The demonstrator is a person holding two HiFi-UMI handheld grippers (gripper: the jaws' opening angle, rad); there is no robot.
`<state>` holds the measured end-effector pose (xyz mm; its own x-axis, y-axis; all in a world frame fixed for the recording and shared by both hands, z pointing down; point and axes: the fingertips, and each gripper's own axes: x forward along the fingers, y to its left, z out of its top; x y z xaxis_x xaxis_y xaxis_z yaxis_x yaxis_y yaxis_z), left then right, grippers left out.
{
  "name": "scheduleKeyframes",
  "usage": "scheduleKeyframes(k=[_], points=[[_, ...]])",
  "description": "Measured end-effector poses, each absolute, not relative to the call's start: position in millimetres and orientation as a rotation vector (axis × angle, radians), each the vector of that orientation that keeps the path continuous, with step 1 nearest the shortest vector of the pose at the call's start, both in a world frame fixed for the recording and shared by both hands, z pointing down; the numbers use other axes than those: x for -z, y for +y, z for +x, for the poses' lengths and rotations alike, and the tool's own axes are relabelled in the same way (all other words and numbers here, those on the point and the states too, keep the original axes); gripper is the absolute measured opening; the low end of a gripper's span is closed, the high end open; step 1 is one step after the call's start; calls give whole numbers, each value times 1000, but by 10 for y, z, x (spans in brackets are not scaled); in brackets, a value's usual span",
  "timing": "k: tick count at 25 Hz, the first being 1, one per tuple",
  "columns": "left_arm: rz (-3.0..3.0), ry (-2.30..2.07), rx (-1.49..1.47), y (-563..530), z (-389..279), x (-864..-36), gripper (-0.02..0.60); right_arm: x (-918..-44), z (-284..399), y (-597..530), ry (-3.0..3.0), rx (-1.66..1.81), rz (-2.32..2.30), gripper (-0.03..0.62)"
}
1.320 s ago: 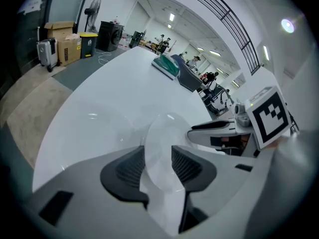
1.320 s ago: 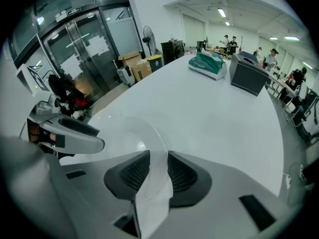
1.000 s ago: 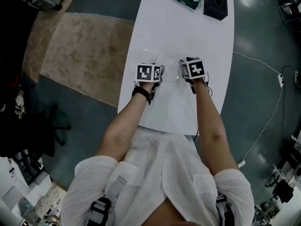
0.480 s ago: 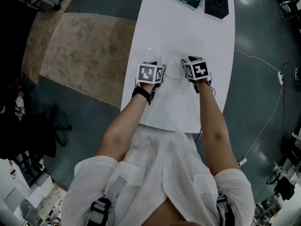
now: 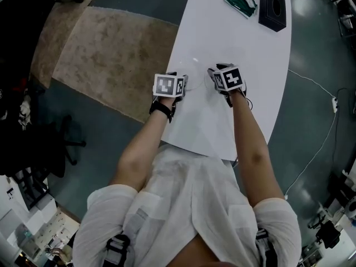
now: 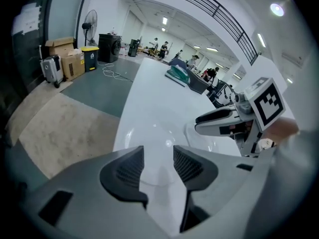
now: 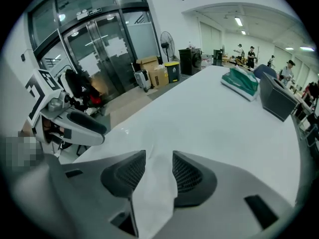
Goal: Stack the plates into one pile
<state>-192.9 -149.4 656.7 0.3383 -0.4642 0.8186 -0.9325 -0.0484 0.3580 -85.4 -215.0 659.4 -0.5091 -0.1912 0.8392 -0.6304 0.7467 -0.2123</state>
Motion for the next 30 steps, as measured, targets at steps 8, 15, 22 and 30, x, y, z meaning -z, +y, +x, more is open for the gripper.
scheduleKeyframes(k=[8, 15, 22, 30], points=[[1568, -1298, -621, -1295, -2333, -6731, 189, -6691, -1365, -2140, -2032, -590, 514, 193], [1542, -1279, -633, -1307, -2390, -6851, 189, -6848, -1431, -2212, -1959, -584, 527, 202], [1503, -1233, -611, -1258, -2304, -6946, 190, -6972, -1408, -2189, -1887, -617, 507, 202], [1502, -1228, -634, -1240, -2277, -6977, 190, -6979, -1514, -2081, -1894, -658, 453, 201]])
